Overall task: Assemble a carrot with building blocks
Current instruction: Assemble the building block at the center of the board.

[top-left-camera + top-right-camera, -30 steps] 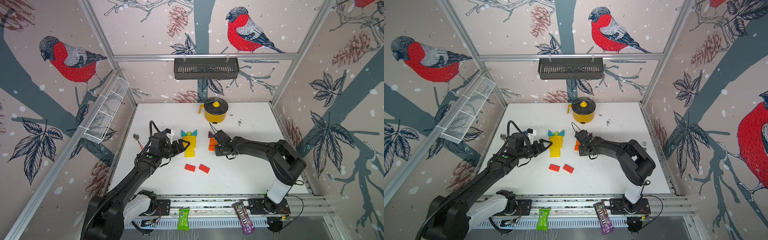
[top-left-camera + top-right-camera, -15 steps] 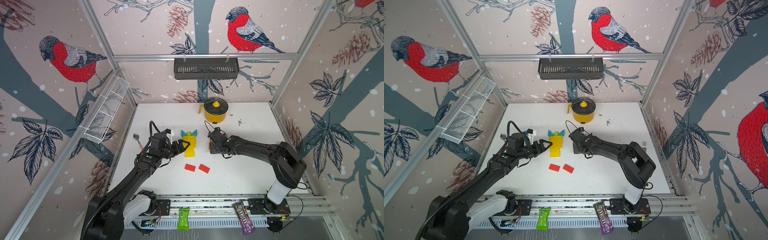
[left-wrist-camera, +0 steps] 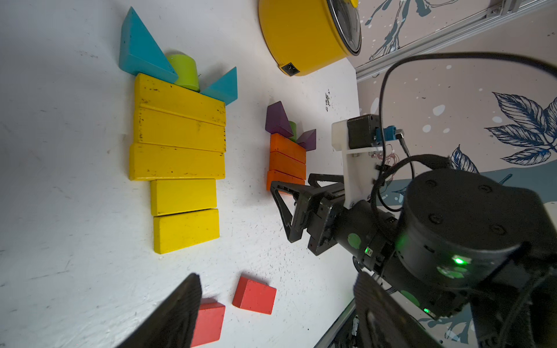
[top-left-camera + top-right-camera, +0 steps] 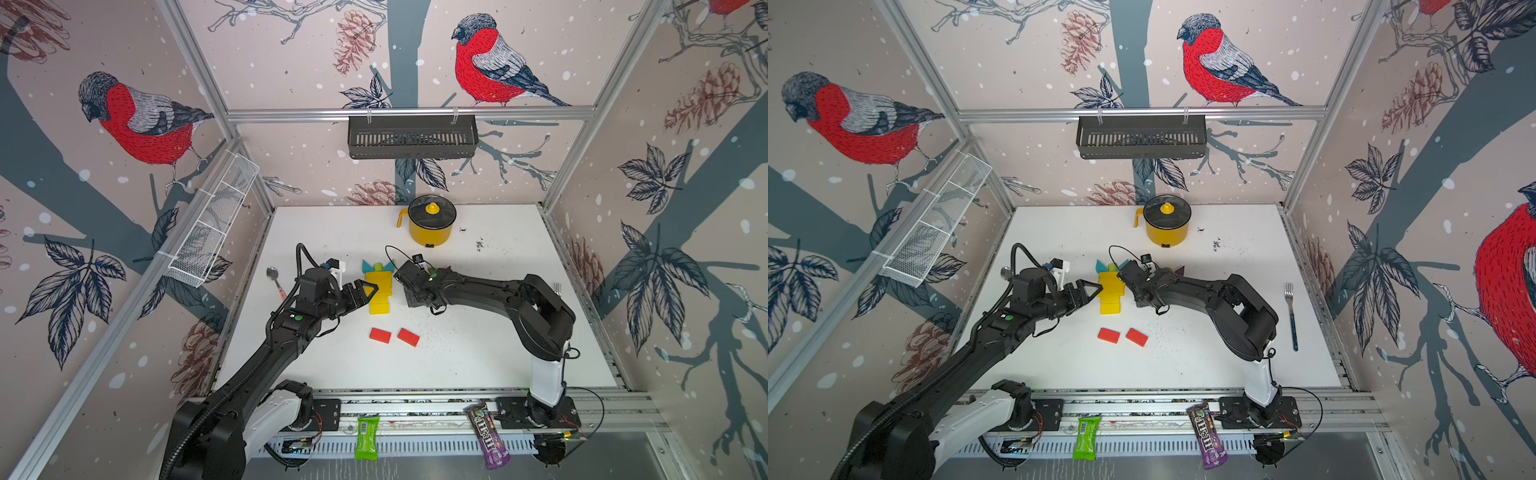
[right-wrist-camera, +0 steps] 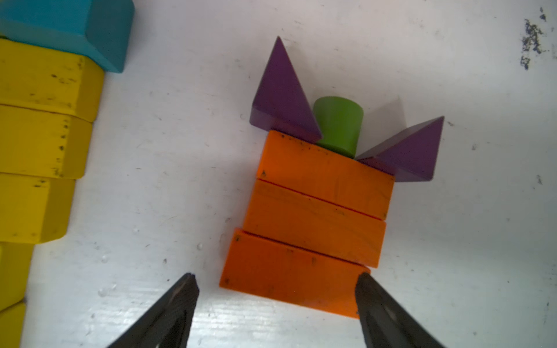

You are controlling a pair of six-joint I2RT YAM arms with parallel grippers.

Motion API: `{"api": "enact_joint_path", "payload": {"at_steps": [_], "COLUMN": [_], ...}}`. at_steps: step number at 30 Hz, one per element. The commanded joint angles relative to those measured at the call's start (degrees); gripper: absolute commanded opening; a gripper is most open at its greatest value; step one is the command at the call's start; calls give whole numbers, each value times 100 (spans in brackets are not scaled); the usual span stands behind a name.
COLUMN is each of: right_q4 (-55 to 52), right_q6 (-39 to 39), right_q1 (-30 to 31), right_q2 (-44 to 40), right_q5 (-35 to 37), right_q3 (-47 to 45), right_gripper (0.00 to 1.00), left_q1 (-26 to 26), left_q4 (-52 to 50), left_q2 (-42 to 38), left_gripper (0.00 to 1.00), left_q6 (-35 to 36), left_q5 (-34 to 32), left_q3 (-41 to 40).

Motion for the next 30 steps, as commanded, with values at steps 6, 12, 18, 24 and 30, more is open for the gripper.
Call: {"api": "enact_joint_path", "payload": {"at_steps": [6, 12, 18, 24, 30], "right_q4": [-214, -219, -255, -89, 704], "right_q6": [-22, -24, -60, -608, -1643], "right_q1": [-22, -44, -19, 263, 460], "right_q2": [124, 127, 81, -518, -1696], "right_q5": [221, 210, 171, -145, -1921], "right_q3": [45, 52, 101, -35, -1255], "right_gripper": [83, 83, 83, 79, 47], "left_q1": [5, -1, 5, 29, 186], "left_q4": [59, 63, 68, -209, -871], "left_q2": [24, 25, 24, -30, -494], "left_gripper": [81, 81, 81, 81, 82], "left_q6": [73, 74, 61, 123, -791], "left_q5": [-13, 3, 8, -221, -1551], "left_q3": [7, 3, 19, 175, -133]}}
